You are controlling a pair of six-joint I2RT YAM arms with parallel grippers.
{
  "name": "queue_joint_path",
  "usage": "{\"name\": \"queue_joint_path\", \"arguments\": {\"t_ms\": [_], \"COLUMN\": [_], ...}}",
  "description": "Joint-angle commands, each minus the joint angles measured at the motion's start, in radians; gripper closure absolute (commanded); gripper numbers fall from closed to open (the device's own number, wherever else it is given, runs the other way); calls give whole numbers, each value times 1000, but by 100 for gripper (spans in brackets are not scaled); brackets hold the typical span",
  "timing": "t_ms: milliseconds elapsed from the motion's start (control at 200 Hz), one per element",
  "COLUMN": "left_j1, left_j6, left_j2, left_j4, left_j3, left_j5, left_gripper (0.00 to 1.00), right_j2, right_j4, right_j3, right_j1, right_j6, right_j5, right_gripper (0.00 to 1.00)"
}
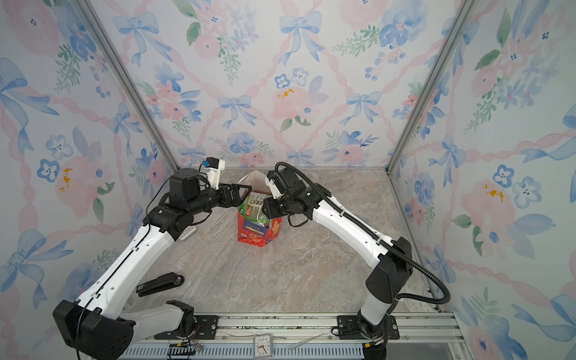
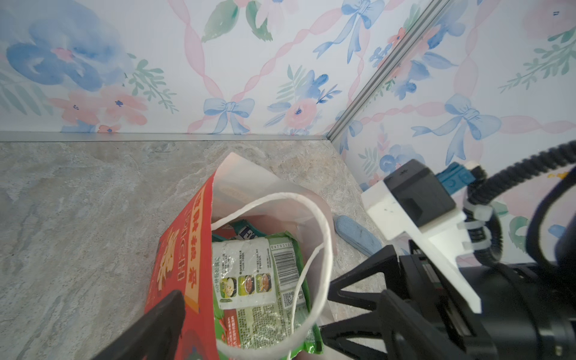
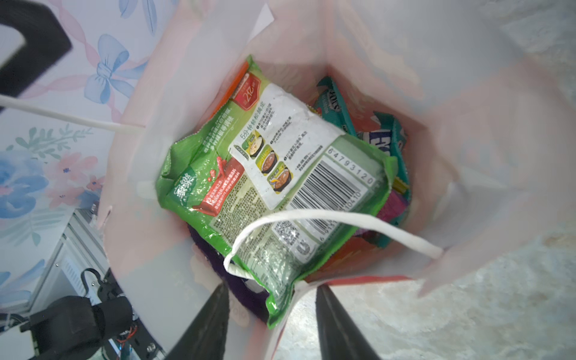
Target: Place the snacks into the paper bag
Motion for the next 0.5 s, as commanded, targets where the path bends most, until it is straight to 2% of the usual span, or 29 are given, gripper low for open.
{"name": "queue_joint_path", "arguments": {"t_ms": [0, 265, 495], "left_j1": [-2, -2, -1], "left_j6": [25, 43, 53], "left_j2": [-54, -182, -250], "left_j4": [32, 74, 90], "left_j3": [-24, -82, -129], "left_j5": [-10, -157, -268], "left_gripper": [2, 2, 2], "right_j2": [-26, -41, -45], "right_j4": [14, -8, -17], "right_j3": [8, 26, 27], "right_j1": [-14, -15, -24], "right_j6": [-1, -10, -18], "right_j5": [11, 31, 47], "right_gripper": [46, 33, 29]}}
